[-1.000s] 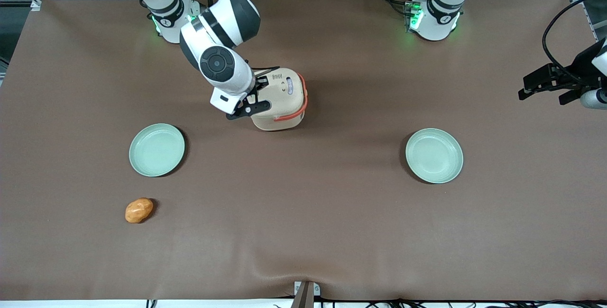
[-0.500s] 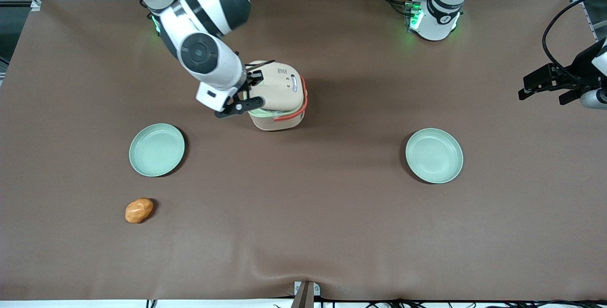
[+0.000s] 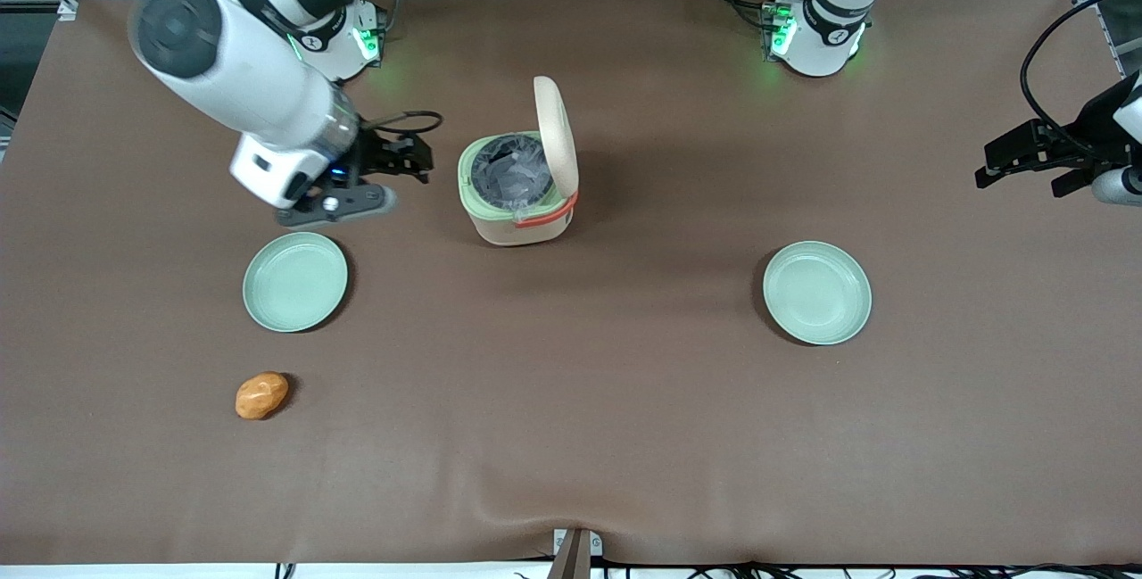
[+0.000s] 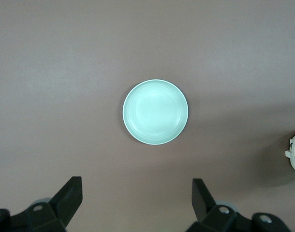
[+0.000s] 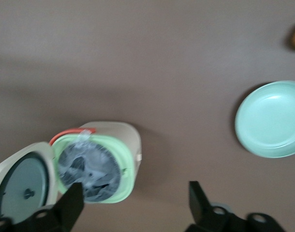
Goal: Press rice cooker button with right arm
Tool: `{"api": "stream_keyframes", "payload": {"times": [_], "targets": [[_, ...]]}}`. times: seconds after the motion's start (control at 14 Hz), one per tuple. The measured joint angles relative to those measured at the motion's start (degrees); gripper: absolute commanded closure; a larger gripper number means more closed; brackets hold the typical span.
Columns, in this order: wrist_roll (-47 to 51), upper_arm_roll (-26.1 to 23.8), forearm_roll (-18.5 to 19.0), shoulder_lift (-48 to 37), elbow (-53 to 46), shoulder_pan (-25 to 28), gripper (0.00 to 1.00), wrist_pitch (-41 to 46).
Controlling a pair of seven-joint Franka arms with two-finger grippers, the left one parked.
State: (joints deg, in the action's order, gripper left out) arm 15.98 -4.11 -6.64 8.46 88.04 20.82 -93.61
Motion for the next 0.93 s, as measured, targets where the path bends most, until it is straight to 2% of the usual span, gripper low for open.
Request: {"api": "stream_keyframes", "payload": {"times": [0.21,0.43,0.71,0.93], "targets": [[0.05,0.00,3.16,-1.65,-1.30,-1.60,0.00,1.92],[-0.01,-0.34,3.19,-2.70,-1.61,-6.51,0.00,2.01],[-5.65,-3.87,3.36,-4.45,-1.96,-17.16,0.00,3.38],[-7.30,-2.96,3.71,-5.17,-1.96,-19.85,0.00,7.05]]}}
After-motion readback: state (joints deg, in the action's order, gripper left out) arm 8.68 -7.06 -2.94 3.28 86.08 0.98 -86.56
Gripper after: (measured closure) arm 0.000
